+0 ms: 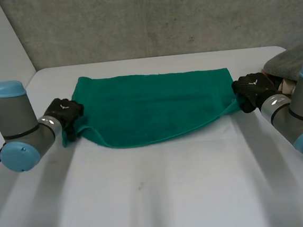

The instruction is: Fold the laundry.

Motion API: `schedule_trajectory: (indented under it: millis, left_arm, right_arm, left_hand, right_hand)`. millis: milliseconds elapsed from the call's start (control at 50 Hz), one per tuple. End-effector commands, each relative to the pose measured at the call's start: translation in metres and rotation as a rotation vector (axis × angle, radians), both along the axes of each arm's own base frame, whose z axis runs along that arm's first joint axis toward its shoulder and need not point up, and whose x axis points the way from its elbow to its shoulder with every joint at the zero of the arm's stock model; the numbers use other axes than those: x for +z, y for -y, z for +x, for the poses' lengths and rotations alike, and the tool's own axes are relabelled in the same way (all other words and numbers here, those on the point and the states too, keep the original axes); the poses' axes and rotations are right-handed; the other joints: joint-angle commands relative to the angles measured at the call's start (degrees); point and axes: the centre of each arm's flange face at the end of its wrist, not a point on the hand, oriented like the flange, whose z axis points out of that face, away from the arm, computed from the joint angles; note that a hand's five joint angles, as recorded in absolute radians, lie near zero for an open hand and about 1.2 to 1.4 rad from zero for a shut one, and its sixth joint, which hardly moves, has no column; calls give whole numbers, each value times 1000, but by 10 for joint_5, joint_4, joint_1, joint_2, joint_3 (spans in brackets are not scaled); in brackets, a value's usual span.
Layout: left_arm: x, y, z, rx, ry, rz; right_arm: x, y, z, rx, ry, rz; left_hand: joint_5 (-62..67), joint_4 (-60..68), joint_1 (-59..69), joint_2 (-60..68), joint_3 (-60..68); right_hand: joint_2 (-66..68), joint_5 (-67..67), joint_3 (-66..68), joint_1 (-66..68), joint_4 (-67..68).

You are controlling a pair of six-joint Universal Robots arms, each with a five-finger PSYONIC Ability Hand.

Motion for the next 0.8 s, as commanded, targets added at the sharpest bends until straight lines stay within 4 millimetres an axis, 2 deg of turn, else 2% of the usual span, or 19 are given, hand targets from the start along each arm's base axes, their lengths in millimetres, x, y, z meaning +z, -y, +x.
schedule_trajectory:
  millis: [20,100,180,320,440,520,540,560,600,740,800]
  left_arm:
    - [0,-14,-20,-32,-30,18]
    - [-3,-16,-27,-29,-20,8]
    - [-7,-8,-25,12,6,-18]
    - [-4,22,-2,185,103,-118]
    - [-3,25,14,186,173,-106]
    - [1,16,16,136,198,-93]
    - [4,13,16,125,199,-97]
    - [7,8,16,100,203,-93]
    - [12,2,17,77,203,-94]
    - [26,-34,26,6,243,-53]
    - [32,-70,33,-29,305,17]
  right_arm:
    - [0,0,0,0,-9,-3]
    - [0,0,-2,-4,-8,1]
    - [0,0,-2,-6,-5,2]
    - [4,0,-6,-14,-9,-3]
    - [10,3,-10,-25,-12,-20]
    - [10,3,-10,-19,-31,-25]
    - [10,2,-10,-18,-36,-26]
    - [9,2,-10,-15,-47,-24]
    - [8,0,-10,-12,-60,-15]
    - [10,-14,-17,9,-170,39]
    - [13,-36,-33,45,-332,151]
  left_hand:
    - [-14,-15,-21,-23,-24]
    - [-16,-17,-22,-25,-25]
    - [1,0,-6,-8,-8]
    - [77,76,70,68,67]
    - [139,138,132,130,129]
    - [256,255,250,248,247]
    - [318,317,312,310,309]
    - [457,456,451,448,448]
    - [561,560,554,552,551]
    - [561,560,554,552,552]
    - [561,560,554,552,552]
  right_hand:
    - [126,135,119,150,115]
    - [126,135,119,150,115]
    - [126,135,119,150,115]
    - [126,135,119,150,115]
    - [126,135,119,150,115]
    - [126,135,119,150,115]
    - [126,135,119,150,115]
    - [126,135,119,150,115]
    - [126,135,119,150,115]
    - [126,135,119,150,115]
    - [126,135,119,150,115]
